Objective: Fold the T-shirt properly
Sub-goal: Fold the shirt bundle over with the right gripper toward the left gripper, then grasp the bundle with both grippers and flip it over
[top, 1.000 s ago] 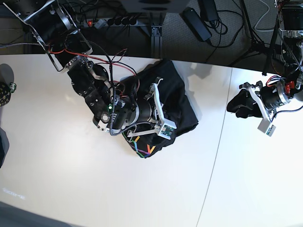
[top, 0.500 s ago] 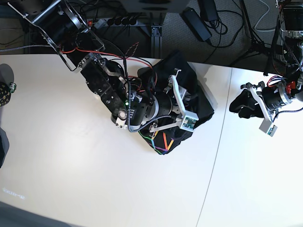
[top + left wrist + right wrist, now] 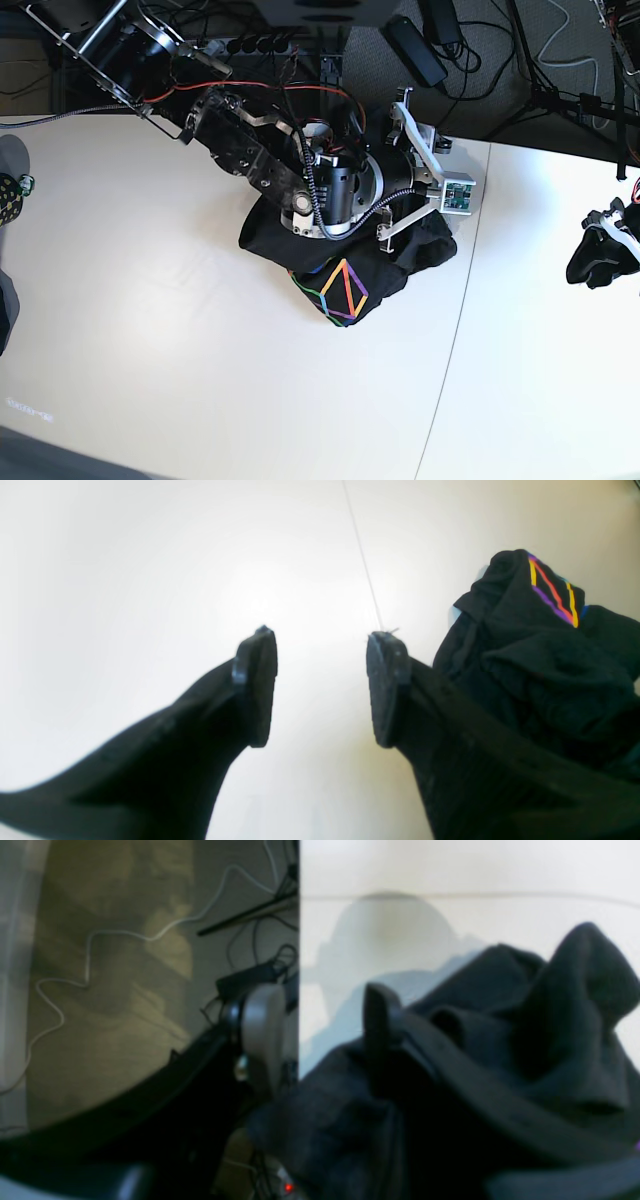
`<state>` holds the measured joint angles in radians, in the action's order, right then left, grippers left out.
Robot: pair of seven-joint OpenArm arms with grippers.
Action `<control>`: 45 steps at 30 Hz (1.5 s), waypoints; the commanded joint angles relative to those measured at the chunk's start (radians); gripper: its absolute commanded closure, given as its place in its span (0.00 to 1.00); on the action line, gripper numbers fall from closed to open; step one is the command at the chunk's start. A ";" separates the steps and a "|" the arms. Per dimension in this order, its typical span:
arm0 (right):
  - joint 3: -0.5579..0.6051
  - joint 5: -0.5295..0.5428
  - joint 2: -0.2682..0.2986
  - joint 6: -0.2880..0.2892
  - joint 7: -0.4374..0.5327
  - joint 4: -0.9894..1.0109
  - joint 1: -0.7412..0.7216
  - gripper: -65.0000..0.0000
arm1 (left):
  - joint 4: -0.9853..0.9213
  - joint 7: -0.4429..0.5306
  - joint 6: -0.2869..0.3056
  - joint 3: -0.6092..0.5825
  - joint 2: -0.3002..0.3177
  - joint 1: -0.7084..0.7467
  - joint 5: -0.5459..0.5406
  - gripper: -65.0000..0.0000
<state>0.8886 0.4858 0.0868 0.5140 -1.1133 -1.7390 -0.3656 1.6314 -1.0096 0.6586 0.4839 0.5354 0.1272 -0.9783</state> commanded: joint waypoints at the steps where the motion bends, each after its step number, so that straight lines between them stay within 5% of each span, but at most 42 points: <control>1: -0.003 0.011 -0.021 0.051 0.016 -0.019 -0.022 0.59 | 0.014 0.018 0.003 0.007 0.025 -0.010 -0.020 0.51; 5: -0.004 0.007 -0.052 0.051 0.013 -0.034 -0.025 0.59 | 0.014 0.018 0.003 0.007 0.025 -0.011 -0.025 0.51; 10: -0.084 -0.133 -0.051 0.050 0.014 -0.066 -0.027 0.60 | 0.014 0.018 0.003 0.008 0.025 -0.010 -0.028 0.51; 11: -0.117 -0.145 -0.047 0.050 0.017 -0.066 -0.027 0.66 | 0.014 0.018 0.003 0.008 0.025 -0.010 -0.028 0.51; 13: -0.189 -0.146 -0.028 0.050 0.018 -0.066 -0.027 0.98 | 0.014 0.018 0.003 0.008 0.025 -0.010 -0.028 0.51; 14: -0.223 -0.146 -0.015 0.050 0.018 -0.065 -0.027 1.00 | 0.014 0.018 0.003 0.008 0.025 -0.010 -0.029 0.51; 25: -0.311 -0.032 0.163 0.051 0.008 -0.062 0.093 1.00 | 0.014 0.018 0.003 0.007 0.025 -0.010 -0.043 0.51; 36: -0.269 0.294 0.166 0.060 -0.065 -0.081 0.237 1.00 | 0.014 0.018 0.004 0.007 0.025 -0.010 -0.050 0.51; 39: -0.270 0.275 0.137 0.060 -0.053 -0.124 0.231 1.00 | 0.014 0.018 0.004 0.007 0.025 -0.010 -0.054 0.51; 41: -0.293 0.217 0.117 0.059 -0.015 -0.154 0.209 1.00 | 0.014 0.014 0.004 0.007 0.025 -0.010 -0.079 0.59; 45: -0.399 0.061 0.086 0.058 0.074 -0.150 0.124 1.00 | 0.015 -0.040 0.040 0.003 0.025 -0.007 -0.191 0.94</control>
<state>0.4942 0.5320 0.1741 0.5159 -1.0618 -1.8736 -0.2226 1.6314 -1.0725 0.6701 0.4831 0.5377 0.1280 -1.1568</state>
